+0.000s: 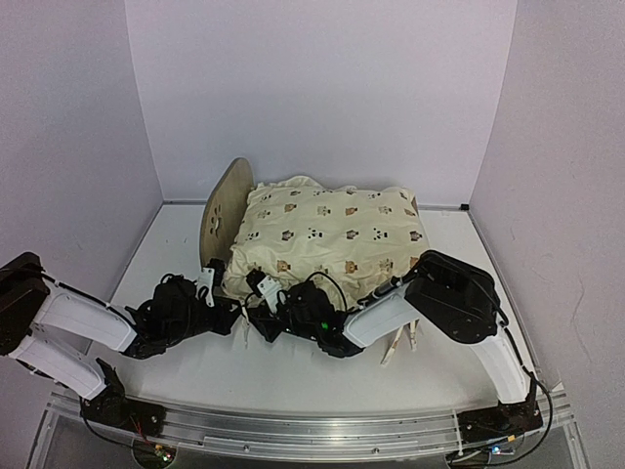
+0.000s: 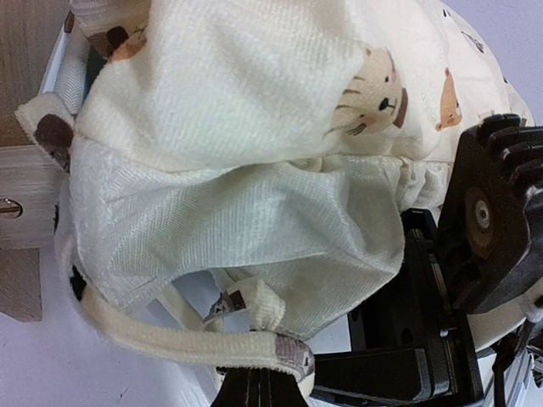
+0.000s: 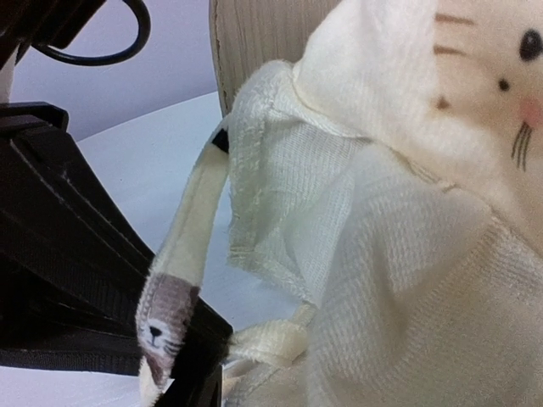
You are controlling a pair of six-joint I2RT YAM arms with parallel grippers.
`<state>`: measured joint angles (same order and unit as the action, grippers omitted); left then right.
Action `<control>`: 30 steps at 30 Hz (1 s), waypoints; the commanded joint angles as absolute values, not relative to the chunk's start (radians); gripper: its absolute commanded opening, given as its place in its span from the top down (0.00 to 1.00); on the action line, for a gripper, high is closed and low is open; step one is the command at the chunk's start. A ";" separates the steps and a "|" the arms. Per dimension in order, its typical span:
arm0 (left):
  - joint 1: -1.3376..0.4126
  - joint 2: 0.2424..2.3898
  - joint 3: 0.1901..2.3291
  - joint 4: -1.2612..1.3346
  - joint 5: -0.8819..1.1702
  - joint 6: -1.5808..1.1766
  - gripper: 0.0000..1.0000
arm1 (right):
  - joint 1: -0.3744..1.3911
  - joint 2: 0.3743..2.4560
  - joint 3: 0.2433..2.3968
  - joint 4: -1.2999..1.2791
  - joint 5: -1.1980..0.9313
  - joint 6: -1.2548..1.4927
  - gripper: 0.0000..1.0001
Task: Set up the pet bed
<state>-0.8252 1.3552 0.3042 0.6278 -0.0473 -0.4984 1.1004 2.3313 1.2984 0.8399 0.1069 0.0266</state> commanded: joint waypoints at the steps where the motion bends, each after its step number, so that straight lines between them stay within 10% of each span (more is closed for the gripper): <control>1: -0.824 1.334 0.293 0.626 -0.035 -0.507 1.00 | 1.099 2.360 1.347 0.934 0.149 0.031 0.68; 24: -0.824 1.280 0.293 0.556 -0.024 -0.523 0.99 | 1.099 2.385 1.331 1.028 0.169 0.048 1.00; 30: -0.824 1.227 0.322 0.435 -0.054 -0.545 0.76 | 1.100 2.385 1.322 1.040 0.149 0.058 1.00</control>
